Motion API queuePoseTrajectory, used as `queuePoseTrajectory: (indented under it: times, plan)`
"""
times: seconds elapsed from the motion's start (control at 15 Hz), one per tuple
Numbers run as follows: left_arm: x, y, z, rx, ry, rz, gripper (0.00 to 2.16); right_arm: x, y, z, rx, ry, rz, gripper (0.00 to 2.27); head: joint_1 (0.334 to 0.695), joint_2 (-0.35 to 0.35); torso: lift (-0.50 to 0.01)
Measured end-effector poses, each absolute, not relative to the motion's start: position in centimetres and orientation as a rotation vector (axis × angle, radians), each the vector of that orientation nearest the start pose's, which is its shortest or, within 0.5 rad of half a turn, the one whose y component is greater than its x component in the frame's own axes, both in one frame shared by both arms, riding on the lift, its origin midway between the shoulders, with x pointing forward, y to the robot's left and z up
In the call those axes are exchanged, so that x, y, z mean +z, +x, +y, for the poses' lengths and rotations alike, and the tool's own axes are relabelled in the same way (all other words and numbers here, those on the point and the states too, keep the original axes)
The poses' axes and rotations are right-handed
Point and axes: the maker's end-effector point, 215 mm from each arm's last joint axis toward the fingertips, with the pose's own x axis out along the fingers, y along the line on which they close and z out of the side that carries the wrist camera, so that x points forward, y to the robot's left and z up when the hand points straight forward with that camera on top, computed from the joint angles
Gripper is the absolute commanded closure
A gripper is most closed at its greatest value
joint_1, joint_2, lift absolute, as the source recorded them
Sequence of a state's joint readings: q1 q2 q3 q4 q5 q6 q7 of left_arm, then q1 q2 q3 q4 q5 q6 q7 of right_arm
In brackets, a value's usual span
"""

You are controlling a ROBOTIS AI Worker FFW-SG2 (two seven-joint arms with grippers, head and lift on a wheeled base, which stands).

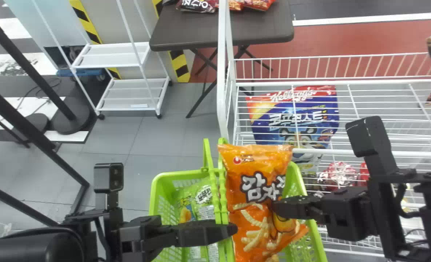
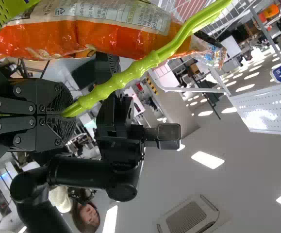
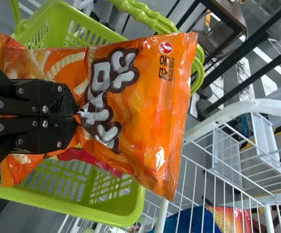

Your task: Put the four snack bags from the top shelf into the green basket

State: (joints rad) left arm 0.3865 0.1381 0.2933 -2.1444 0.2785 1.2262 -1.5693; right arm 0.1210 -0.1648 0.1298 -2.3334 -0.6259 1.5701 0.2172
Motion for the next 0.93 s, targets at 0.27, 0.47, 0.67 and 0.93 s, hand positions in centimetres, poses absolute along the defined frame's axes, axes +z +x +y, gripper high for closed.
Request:
queuePoseTrajectory:
  times: [0.27, 0.47, 0.67, 0.93]
  plan:
    - [-33.6, 25.8, 12.5, -1.304, -0.847, 0.672, 2.15, -39.8, 32.5, -1.8, 0.835, 0.182, 0.984, 0.04, 0.695, 0.222, -0.004]
    - [-33.7, 25.9, 12.7, -1.299, -0.849, 0.671, 2.15, -39.2, 33.8, -3.3, 0.798, 0.189, 0.96, 0.05, 0.695, 0.186, -0.004]
    - [-33.8, 25.9, 12.7, -1.299, -0.851, 0.671, 2.15, -37.5, 35.8, -5.9, 0.775, 0.264, 0.918, 0.05, 0.695, 0.145, -0.004]
    - [-33.7, 25.8, 12.8, -1.296, -0.855, 0.669, 2.15, -39.3, 42.1, -15.6, 0.509, 0.296, 0.871, 0.05, 0.695, -0.024, -0.004]
